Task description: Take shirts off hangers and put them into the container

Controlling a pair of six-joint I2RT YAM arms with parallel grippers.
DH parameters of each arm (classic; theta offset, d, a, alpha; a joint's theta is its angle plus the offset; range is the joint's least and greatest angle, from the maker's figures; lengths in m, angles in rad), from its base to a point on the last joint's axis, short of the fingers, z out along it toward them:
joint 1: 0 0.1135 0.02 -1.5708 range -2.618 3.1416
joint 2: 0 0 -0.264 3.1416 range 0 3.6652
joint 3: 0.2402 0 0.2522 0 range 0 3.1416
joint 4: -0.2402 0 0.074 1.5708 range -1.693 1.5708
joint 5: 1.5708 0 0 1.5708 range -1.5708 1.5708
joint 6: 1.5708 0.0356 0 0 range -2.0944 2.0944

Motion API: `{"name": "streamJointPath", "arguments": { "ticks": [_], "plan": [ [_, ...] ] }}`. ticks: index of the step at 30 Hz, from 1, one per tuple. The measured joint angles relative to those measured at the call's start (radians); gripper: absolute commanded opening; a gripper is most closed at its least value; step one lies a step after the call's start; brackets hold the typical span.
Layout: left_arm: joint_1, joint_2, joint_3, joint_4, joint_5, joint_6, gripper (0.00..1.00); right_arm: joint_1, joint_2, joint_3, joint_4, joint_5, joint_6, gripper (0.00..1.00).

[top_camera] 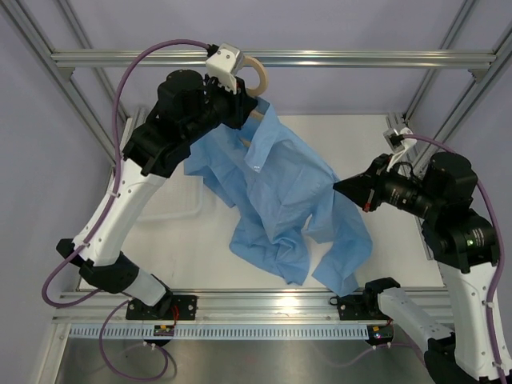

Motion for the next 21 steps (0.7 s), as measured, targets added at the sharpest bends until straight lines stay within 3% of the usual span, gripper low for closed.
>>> {"name": "streamJointPath", "arguments": {
  "ticks": [6, 12, 21],
  "plan": [
    [0.056, 0.019, -0.088, 0.056, -0.018, -0.04, 0.0, 0.002, -0.152, 0.007, -0.085, 0.29, 0.06, 0.0],
    [0.066, -0.001, -0.119, 0.087, 0.073, -0.105, 0.0, 0.005, -0.28, 0.016, -0.127, 0.539, 0.137, 0.0],
    [0.102, -0.178, -0.128, 0.115, 0.139, -0.164, 0.0, 0.017, -0.426, -0.054, -0.097, 0.724, 0.264, 0.0]
  ]
}}
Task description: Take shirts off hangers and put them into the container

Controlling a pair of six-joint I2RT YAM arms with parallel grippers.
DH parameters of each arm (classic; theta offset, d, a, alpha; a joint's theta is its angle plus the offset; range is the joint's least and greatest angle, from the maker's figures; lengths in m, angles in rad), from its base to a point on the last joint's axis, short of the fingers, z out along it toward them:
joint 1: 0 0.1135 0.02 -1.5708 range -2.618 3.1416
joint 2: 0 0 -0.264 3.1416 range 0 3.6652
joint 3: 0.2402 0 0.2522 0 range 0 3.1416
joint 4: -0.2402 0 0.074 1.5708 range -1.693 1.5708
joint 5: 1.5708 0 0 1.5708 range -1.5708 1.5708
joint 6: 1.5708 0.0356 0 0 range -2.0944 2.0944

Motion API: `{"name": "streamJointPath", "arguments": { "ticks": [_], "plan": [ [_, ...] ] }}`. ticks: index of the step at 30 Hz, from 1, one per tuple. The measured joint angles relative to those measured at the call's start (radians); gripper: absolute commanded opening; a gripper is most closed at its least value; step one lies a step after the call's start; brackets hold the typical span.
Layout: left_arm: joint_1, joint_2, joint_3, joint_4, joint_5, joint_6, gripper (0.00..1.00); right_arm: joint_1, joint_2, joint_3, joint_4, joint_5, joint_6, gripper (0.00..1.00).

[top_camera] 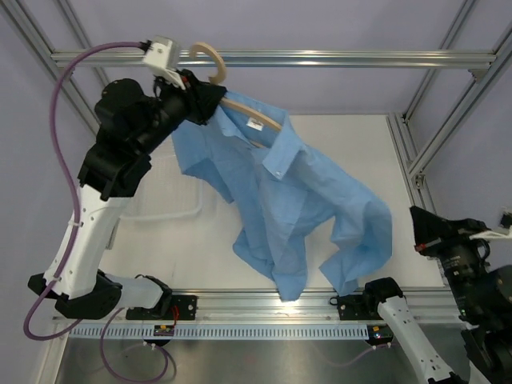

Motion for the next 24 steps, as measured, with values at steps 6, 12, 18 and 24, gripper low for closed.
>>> {"name": "streamJointPath", "arguments": {
  "ticks": [6, 12, 18, 24],
  "plan": [
    [0.158, -0.062, 0.0, 0.062, -0.226, 0.028, 0.0, -0.006, -0.162, -0.005, -0.053, 0.273, 0.013, 0.0],
    [0.171, -0.046, 0.011, 0.058, -0.219, 0.026, 0.0, -0.007, -0.146, -0.02, -0.044, 0.188, -0.033, 0.48],
    [0.171, -0.018, -0.001, 0.049, -0.099, -0.016, 0.0, -0.008, 0.18, 0.024, 0.078, -0.29, -0.076, 0.75],
    [0.165, -0.04, -0.038, 0.016, 0.008, -0.046, 0.0, -0.008, 0.443, 0.113, 0.17, -0.651, -0.106, 0.7]
  ]
}}
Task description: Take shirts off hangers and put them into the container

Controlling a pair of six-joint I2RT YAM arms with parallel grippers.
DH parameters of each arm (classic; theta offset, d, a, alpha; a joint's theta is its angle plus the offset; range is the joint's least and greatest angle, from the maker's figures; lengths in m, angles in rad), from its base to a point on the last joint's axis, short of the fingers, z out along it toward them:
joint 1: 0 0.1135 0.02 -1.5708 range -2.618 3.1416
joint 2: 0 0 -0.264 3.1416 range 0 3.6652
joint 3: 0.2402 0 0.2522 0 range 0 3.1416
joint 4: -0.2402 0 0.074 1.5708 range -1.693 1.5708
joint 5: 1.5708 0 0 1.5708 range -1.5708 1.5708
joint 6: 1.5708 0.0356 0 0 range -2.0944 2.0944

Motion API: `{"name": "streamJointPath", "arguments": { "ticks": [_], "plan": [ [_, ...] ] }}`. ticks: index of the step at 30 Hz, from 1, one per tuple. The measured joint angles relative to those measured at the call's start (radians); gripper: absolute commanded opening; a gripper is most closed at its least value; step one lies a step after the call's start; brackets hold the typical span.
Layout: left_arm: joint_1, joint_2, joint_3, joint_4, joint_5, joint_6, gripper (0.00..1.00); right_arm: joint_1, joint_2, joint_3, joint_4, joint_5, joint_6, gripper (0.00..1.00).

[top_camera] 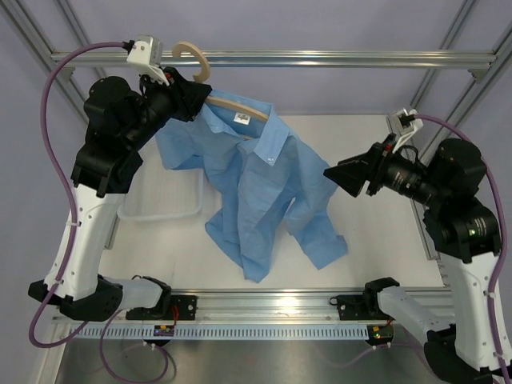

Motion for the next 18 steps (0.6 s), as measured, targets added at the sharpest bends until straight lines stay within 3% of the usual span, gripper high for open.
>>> {"name": "streamJointPath", "arguments": {
  "ticks": [9, 18],
  "plan": [
    [-0.013, -0.002, -0.006, -0.01, 0.069, -0.01, 0.0, 0.0, 0.126, 0.056, 0.109, -0.281, -0.058, 0.56],
    [-0.013, 0.001, -0.011, -0.009, 0.09, -0.012, 0.0, 0.021, 0.149, 0.051, 0.142, -0.354, -0.07, 0.55]
  ]
}}
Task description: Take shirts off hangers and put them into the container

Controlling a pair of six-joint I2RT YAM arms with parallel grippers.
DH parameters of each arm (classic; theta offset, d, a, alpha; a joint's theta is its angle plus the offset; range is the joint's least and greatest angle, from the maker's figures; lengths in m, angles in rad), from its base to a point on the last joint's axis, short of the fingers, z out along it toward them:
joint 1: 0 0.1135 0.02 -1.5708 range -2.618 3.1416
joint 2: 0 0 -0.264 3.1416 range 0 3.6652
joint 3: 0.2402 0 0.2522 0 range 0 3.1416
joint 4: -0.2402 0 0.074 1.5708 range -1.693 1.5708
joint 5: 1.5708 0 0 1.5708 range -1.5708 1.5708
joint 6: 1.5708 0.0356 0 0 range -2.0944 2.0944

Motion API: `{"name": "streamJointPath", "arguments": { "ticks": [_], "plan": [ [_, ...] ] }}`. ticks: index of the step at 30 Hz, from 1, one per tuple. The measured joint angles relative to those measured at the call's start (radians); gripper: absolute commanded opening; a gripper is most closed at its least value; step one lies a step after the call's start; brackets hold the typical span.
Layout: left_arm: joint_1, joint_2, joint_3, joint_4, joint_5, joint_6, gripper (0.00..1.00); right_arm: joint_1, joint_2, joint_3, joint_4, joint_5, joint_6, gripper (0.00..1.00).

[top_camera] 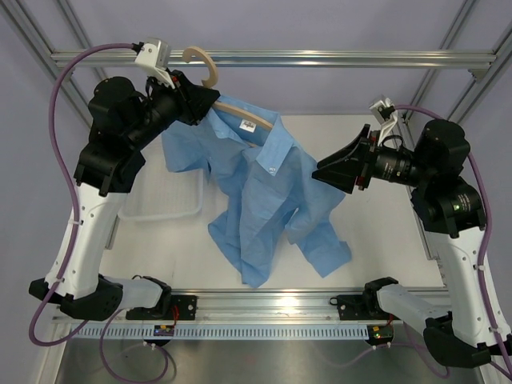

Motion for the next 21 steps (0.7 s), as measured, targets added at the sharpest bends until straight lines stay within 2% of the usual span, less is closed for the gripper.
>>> {"name": "streamJointPath", "arguments": {
  "ticks": [6, 9, 10, 13, 14, 16, 21],
  "plan": [
    [0.0, 0.011, 0.0, 0.006, 0.012, -0.006, 0.0, 0.057, 0.023, -0.014, 0.023, -0.003, -0.008, 0.52],
    [0.0, 0.016, 0.0, 0.005, 0.014, -0.006, 0.0, 0.091, 0.045, -0.023, 0.025, 0.004, -0.018, 0.4],
    [0.0, 0.016, 0.0, 0.005, 0.014, -0.006, 0.0, 0.098, 0.051, -0.026, 0.024, 0.009, -0.022, 0.32],
    [0.0, 0.016, 0.0, 0.005, 0.014, -0.005, 0.0, 0.109, 0.058, -0.036, 0.024, 0.029, -0.029, 0.19],
    [0.0, 0.016, 0.0, 0.005, 0.014, -0.005, 0.0, 0.109, 0.058, -0.037, 0.023, 0.035, -0.032, 0.07],
    [0.0, 0.016, 0.0, 0.001, 0.013, -0.004, 0.0, 0.109, 0.055, -0.037, 0.021, 0.051, -0.041, 0.0],
    [-0.001, 0.017, 0.0, -0.001, 0.012, 0.003, 0.0, 0.111, 0.026, -0.038, -0.002, 0.115, -0.055, 0.0]
  ]
}}
